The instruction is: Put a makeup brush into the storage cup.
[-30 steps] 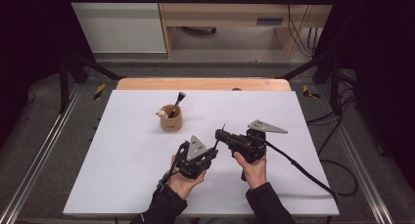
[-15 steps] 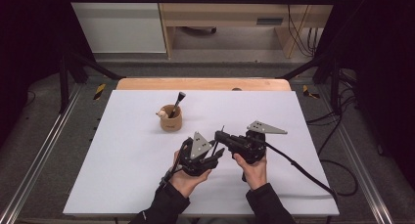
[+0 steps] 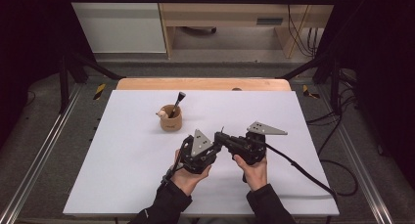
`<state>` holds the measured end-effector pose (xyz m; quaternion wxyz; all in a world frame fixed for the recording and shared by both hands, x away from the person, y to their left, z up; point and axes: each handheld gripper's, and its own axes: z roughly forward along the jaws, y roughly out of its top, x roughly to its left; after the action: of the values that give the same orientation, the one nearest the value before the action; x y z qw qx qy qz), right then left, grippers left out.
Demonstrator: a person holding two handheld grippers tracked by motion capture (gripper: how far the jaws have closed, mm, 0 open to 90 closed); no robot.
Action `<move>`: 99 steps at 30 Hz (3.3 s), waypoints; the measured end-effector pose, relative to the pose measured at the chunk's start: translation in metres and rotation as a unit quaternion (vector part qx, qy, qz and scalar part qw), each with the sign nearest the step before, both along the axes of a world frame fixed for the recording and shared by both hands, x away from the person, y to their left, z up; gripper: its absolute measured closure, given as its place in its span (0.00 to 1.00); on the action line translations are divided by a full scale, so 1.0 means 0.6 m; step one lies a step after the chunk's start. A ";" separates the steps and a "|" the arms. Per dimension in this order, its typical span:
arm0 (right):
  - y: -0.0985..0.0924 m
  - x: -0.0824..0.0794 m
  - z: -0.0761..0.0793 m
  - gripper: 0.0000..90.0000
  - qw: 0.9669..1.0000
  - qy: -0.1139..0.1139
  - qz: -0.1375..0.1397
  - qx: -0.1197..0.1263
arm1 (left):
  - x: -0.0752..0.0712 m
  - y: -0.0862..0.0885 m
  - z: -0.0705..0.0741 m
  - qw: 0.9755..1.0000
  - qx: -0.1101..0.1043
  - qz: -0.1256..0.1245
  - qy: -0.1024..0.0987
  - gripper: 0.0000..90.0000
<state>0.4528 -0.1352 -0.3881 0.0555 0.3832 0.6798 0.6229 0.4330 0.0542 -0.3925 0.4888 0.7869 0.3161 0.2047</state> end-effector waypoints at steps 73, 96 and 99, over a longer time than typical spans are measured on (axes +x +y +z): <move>-0.131 -0.030 -0.015 0.06 0.971 -0.057 -0.112 -0.202 | 0.067 0.227 0.083 0.996 -0.036 0.076 -0.029 0.93; -0.159 -0.042 -0.028 0.06 0.972 -0.053 -0.132 -0.184 | 0.119 0.223 0.111 0.995 -0.044 0.076 -0.039 0.93; -0.161 -0.044 -0.029 0.06 0.973 -0.054 -0.135 -0.181 | 0.126 0.222 0.112 0.995 -0.047 0.077 -0.039 0.93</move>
<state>0.4264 -0.2320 -0.4054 0.2442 0.4208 0.7194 0.4958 0.5089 0.1872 -0.3252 0.5199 0.7277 0.3662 0.2571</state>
